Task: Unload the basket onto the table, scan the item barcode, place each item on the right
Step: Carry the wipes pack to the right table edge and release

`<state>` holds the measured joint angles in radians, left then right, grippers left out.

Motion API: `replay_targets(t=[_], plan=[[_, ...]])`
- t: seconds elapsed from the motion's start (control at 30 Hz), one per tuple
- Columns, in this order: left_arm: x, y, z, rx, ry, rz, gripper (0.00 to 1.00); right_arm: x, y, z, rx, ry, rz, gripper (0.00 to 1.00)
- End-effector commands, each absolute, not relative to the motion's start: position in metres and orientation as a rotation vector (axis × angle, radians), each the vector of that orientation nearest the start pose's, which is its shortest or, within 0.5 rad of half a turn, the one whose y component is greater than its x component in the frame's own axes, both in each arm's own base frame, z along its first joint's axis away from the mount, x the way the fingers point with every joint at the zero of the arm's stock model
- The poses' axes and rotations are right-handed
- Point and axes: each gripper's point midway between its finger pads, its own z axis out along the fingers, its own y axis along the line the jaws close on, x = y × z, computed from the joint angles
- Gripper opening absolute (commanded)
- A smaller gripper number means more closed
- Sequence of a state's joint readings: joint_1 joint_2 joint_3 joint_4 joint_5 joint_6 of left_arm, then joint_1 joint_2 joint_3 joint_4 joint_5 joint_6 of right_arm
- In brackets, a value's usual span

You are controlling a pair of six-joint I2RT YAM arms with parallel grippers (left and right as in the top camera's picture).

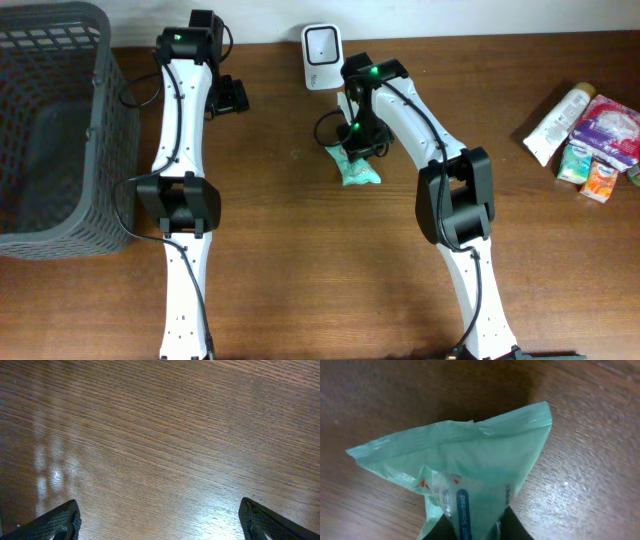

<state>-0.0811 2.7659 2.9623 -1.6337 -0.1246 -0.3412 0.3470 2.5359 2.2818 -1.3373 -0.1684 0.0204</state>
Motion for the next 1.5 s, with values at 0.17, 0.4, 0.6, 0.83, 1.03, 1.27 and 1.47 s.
replay_targets(t=[0.17, 0.4, 0.6, 0.83, 1.03, 1.27, 1.47], plan=[[0.528, -0.021, 0.091, -0.411, 2.919, 0.143, 0.99, 0.530, 0.221, 0.142, -0.369, 2.694, 0.327, 0.04], [0.528, -0.020, 0.091, -0.411, 2.919, 0.143, 0.99, 0.626, 0.246, 0.193, -0.312, 2.223, 0.342, 0.04], [0.528, -0.020, 0.091, -0.411, 2.919, 0.143, 0.99, 0.657, 0.255, 0.159, -0.264, 2.156, 0.338, 0.04], [0.528, -0.021, 0.091, -0.411, 2.919, 0.143, 0.99, 0.655, 0.142, 0.227, 0.064, 2.130, -0.039, 0.04], [0.528, -0.021, 0.091, -0.411, 2.919, 0.143, 0.99, 0.565, -0.065, 0.183, 0.458, 2.504, -0.528, 0.04], [0.528, -0.021, 0.091, -0.411, 2.919, 0.143, 0.99, 0.470, -0.203, 0.127, 0.851, 2.809, -0.513, 0.04], [0.528, -0.020, 0.091, -0.411, 2.919, 0.143, 0.99, 0.454, -0.241, 0.113, 0.985, 2.799, -0.464, 0.11]])
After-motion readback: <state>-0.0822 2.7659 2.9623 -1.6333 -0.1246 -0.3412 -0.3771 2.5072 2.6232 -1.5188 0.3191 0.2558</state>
